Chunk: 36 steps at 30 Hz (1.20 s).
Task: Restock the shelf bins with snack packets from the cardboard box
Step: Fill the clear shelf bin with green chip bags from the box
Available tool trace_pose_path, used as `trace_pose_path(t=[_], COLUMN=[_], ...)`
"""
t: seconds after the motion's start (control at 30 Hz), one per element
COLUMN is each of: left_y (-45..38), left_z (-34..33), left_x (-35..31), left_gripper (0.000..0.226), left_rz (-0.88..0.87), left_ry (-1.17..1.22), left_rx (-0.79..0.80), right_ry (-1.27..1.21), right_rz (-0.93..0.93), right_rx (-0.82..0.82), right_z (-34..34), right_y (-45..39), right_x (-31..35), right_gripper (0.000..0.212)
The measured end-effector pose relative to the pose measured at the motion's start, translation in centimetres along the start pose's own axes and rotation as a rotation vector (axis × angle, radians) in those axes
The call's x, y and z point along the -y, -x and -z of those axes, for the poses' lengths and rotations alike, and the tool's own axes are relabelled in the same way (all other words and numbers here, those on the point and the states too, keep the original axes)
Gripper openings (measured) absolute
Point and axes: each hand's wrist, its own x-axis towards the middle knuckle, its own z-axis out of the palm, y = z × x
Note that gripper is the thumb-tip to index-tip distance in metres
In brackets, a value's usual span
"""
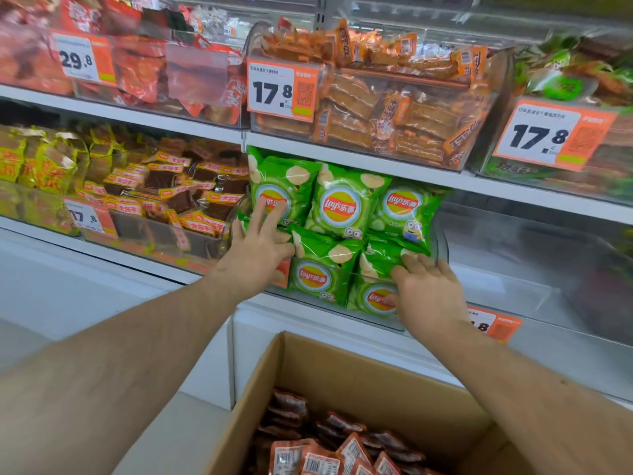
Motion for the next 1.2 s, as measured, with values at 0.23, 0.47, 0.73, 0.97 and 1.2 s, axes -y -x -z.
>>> trace_pose_path(t=[0.23, 0.47, 0.73, 0.97, 1.2], left_y=[-0.4, 1.2, -2.4, -4.0, -3.0], left_z=[0.0, 0.0, 2.4, 2.7, 3.9], left_x=[0.4, 1.2, -2.6, -2.4, -3.5], left_gripper=[0.024, 0.034, 0.08, 0.09, 0.088], left_rz=[-0.006, -0.056, 0.081, 0.109, 0.144], left_ry=[0.007, 0.162, 0.194, 0.16, 0.183], left_rx=[0.02, -0.214, -0.222, -0.077, -0.102], right_ry=[0.031, -0.109, -0.28, -0.262, -0.284], right_rz=[-0.012, -0.014, -0.001, 0.013, 0.045], right_rx=[0.003, -0.195, -0.084, 0.131, 0.131], right_z=[0.1, 1.0, 3.7, 2.7, 4.5], right_y=[0.4, 0.8, -3.2, -4.8, -3.6], right_x=[0.3, 0.0, 3.0, 2.7, 2.1], right_gripper=[0.05, 0.04, 0.081, 0.089, 0.087])
